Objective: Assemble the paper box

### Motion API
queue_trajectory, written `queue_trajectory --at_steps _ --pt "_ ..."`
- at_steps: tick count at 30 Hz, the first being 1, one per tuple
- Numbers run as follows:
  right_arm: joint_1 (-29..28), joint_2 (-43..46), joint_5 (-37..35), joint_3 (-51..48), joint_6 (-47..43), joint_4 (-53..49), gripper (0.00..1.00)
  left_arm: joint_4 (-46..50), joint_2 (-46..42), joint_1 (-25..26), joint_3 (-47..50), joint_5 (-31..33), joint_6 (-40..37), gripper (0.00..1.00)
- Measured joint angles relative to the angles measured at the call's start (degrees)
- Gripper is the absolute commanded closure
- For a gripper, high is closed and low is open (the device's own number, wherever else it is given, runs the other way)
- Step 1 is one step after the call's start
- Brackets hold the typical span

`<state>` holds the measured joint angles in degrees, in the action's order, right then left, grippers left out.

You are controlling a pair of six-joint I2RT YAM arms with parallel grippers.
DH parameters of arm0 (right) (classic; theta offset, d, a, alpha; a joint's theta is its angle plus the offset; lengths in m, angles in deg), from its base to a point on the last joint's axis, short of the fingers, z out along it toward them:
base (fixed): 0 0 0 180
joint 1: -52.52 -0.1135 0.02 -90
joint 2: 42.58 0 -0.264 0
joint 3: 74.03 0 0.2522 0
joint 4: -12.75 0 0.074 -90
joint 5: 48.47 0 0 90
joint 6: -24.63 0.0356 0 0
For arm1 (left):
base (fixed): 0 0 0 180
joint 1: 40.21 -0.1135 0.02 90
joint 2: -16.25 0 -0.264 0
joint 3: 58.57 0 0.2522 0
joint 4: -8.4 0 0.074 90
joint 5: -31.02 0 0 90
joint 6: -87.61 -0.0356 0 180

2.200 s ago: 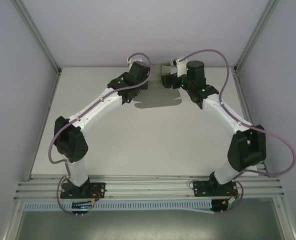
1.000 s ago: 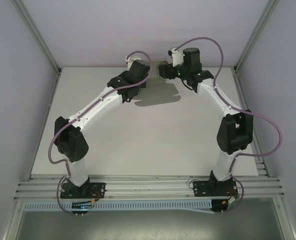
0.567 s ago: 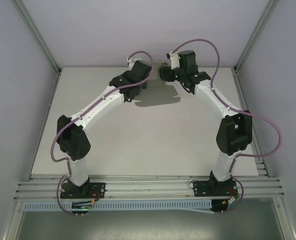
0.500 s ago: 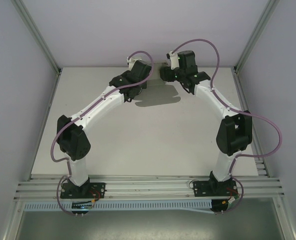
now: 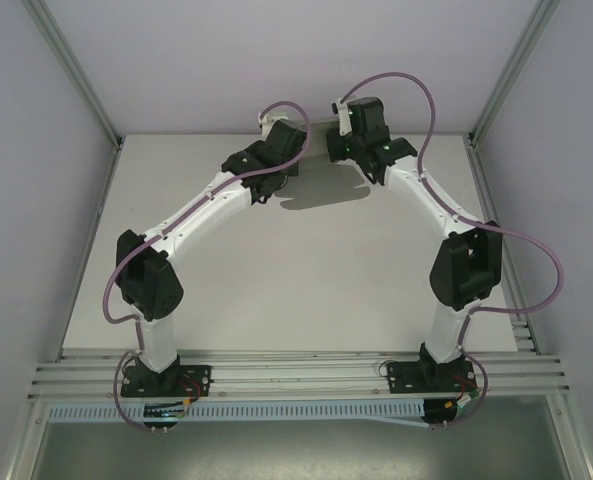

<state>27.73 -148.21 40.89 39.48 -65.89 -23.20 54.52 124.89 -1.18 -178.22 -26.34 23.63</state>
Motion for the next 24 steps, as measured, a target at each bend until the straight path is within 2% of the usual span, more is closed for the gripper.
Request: queue_trajectory --at_steps 8,12,19,22,24 --pt "-2.3 -0.7 -10.3 1.9 -0.7 -3.3 1.0 -0.5 0.0 0.4 0.0 -1.3 0.0 1.0" --pt "-4.3 -1.6 -16.3 2.6 -3.7 -3.5 1.0 -0.3 0.0 0.5 0.0 -1.3 0.0 1.0" --pt "-6.4 -1.8 -21.8 0.4 -11.2 -1.6 1.0 2.0 0.4 0.5 -0.3 -1.2 0.6 1.0" --pt "-6.6 -2.2 -24.0 0.7 -11.0 -1.6 1.0 1.5 0.5 0.5 -0.3 -1.8 1.1 1.0" --pt "-6.6 -2.9 -25.8 2.3 -7.3 -3.1 1.0 0.6 0.6 0.5 -0.3 -2.3 1.1 1.0"
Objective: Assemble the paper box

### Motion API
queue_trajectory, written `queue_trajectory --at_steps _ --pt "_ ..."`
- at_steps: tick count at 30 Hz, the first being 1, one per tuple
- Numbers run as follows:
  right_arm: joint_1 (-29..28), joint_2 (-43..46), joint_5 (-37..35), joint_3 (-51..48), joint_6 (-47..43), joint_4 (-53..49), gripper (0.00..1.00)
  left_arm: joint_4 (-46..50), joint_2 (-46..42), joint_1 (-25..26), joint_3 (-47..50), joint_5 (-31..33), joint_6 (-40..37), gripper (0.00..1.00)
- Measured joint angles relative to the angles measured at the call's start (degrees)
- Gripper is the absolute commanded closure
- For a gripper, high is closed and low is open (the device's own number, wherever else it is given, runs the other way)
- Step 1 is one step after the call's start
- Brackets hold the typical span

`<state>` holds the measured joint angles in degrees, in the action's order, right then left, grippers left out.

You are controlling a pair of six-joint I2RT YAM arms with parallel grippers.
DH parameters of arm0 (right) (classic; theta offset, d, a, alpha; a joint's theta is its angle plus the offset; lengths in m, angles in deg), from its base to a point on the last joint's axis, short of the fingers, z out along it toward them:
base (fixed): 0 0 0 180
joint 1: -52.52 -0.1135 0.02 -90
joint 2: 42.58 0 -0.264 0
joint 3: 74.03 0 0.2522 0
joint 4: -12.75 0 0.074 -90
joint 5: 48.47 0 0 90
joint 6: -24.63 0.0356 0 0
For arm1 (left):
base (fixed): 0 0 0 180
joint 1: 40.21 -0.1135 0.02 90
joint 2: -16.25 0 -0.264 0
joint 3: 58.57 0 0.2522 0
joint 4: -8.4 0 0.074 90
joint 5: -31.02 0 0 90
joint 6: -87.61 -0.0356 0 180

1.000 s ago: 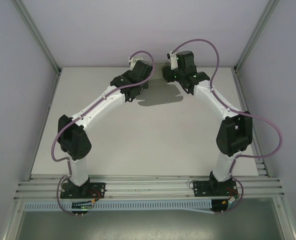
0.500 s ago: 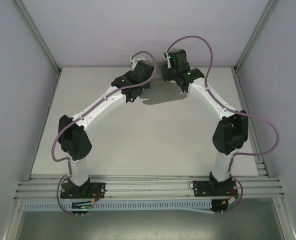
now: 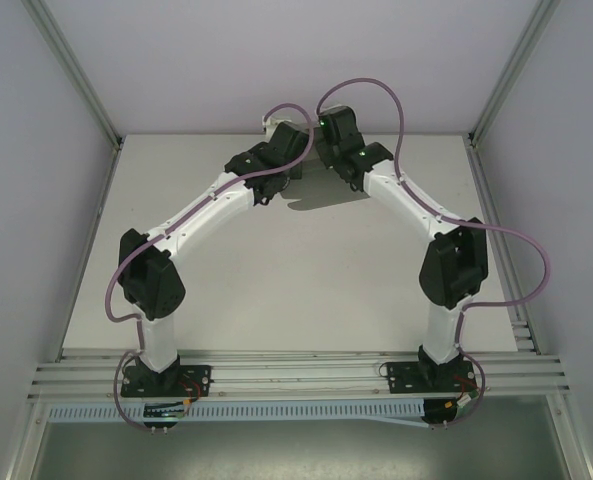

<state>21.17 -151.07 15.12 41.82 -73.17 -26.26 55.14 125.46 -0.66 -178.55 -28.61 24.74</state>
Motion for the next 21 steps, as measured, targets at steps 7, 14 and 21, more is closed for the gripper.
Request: queue_trajectory --at_steps 7,14,21 --pt "0.0 0.7 -3.1 -0.1 19.3 -1.7 1.0 -1.2 0.4 0.4 -1.5 -1.5 -1.5 1.0" --pt "0.1 -0.1 -2.8 1.7 26.5 -3.0 1.0 -0.4 1.3 0.3 -3.4 -1.2 -2.0 1.0" --pt "0.4 -0.4 -0.4 1.6 14.3 0.0 1.0 0.3 1.3 0.1 -3.4 0.2 -2.0 1.0"
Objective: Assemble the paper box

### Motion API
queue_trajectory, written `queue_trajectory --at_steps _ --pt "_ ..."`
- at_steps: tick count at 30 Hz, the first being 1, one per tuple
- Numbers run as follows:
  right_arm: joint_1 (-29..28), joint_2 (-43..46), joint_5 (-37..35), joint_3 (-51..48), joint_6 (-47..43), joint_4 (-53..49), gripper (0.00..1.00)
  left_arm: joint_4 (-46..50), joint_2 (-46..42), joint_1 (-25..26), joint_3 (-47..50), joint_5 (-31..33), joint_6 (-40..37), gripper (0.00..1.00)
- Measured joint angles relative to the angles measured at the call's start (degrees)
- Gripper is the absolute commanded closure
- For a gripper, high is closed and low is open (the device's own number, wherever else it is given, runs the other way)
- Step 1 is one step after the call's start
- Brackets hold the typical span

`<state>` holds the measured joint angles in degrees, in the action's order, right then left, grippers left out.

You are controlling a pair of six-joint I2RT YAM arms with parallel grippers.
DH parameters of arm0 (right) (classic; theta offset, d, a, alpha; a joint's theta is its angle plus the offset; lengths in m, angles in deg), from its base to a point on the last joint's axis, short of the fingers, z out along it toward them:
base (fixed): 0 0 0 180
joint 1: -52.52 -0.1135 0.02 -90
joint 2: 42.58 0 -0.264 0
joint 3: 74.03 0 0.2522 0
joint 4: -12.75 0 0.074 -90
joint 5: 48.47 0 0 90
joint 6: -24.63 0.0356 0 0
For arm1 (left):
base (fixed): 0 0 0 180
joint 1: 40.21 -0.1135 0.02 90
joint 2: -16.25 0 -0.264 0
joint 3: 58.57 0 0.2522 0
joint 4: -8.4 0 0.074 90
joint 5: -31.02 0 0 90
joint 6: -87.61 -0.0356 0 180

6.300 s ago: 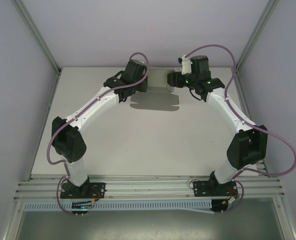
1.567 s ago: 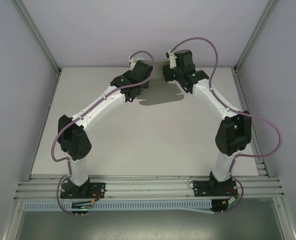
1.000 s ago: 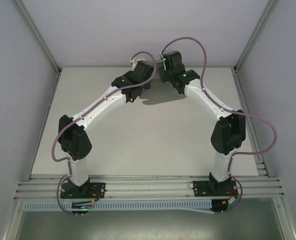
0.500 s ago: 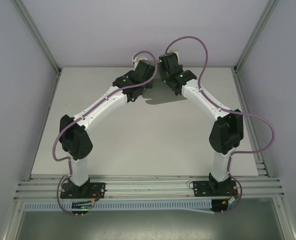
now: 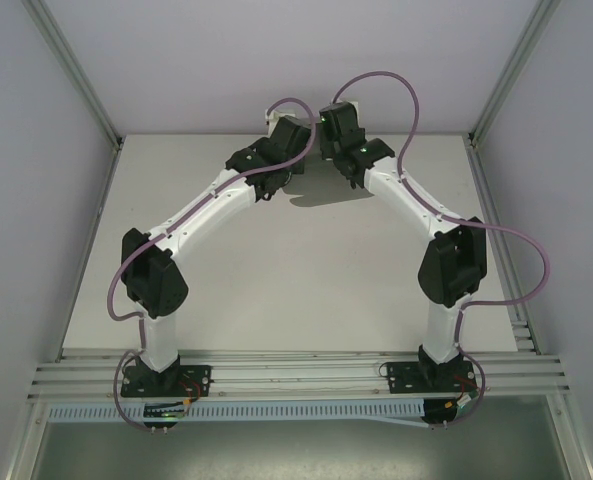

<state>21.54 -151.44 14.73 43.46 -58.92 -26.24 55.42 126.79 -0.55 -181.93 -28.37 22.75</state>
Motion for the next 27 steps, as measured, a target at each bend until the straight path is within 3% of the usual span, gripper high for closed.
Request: queue_trajectory --at_steps 7,13,20,27 --pt "-0.2 0.1 1.0 -1.8 -18.3 3.5 1.0 1.4 0.0 -0.2 0.0 0.1 1.9 1.0" --pt "-0.1 0.7 3.1 -2.9 -24.5 3.8 1.0 3.0 0.0 -0.3 0.0 0.1 3.1 1.0" --pt "-0.1 0.8 2.3 -2.7 -24.3 3.8 1.0 3.0 0.0 -0.3 0.0 0.0 3.7 1.0" --pt "-0.1 -1.0 -1.2 2.3 -9.3 -0.5 1.0 -0.3 -0.3 -0.3 0.3 -0.4 3.3 1.0"
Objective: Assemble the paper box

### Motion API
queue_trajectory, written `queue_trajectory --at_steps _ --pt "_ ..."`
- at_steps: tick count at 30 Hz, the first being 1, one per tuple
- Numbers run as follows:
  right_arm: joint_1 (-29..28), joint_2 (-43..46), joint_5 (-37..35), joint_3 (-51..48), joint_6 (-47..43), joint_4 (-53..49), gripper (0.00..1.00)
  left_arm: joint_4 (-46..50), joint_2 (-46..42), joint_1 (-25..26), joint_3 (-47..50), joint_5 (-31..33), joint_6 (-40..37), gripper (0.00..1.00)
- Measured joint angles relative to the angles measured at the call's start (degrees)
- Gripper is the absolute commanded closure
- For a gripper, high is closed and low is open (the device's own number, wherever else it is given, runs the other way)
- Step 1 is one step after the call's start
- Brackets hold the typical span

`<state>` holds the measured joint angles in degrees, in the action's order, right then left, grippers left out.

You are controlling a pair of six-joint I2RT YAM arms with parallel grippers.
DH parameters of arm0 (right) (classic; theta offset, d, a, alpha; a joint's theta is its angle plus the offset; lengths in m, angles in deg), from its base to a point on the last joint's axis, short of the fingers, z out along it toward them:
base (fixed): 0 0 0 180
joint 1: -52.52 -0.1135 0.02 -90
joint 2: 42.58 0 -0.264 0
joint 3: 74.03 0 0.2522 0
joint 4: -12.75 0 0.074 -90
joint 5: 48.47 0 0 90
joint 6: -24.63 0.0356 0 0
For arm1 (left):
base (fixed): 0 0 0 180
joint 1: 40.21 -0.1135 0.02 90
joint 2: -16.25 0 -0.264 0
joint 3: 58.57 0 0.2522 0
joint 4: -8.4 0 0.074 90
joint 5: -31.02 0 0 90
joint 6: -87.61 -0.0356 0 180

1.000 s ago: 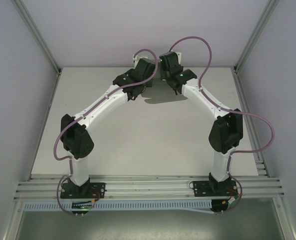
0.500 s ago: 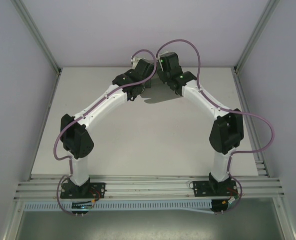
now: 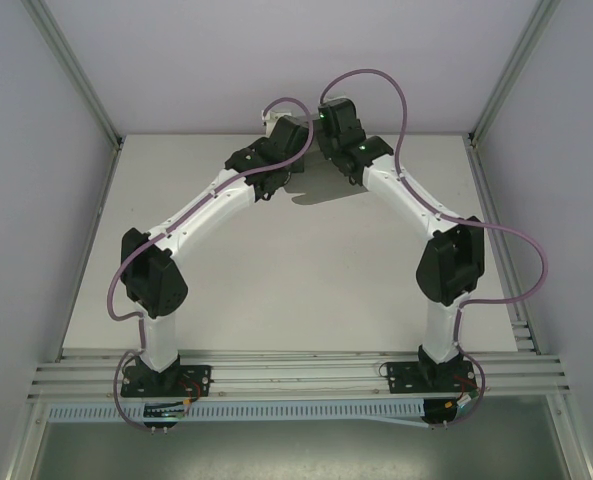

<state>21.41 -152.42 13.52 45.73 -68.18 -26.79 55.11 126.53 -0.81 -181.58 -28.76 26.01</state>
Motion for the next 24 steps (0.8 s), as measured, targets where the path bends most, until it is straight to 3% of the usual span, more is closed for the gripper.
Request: queue_trajectory --at_steps 7,9,13,17,24 --pt "0.1 0.3 2.0 -1.2 11.0 1.2 1.0 0.3 -0.3 0.0 0.0 0.3 -0.9 1.0" --pt "0.3 0.6 3.5 -2.1 11.7 2.5 0.96 0.5 -0.3 -0.1 0.0 0.6 -1.2 1.0" --pt "1.4 2.1 8.2 -4.6 11.5 5.6 0.77 1.4 -0.4 -0.1 0.0 1.4 -1.2 1.0" --pt "3.5 4.9 13.5 -8.2 9.3 7.6 0.47 2.2 -0.6 -0.2 0.0 1.8 -1.0 1.0" --pt "6.2 12.7 23.2 -15.6 3.7 9.1 0.06 4.7 -0.7 -0.5 -1.2 1.8 -1.1 1.0"
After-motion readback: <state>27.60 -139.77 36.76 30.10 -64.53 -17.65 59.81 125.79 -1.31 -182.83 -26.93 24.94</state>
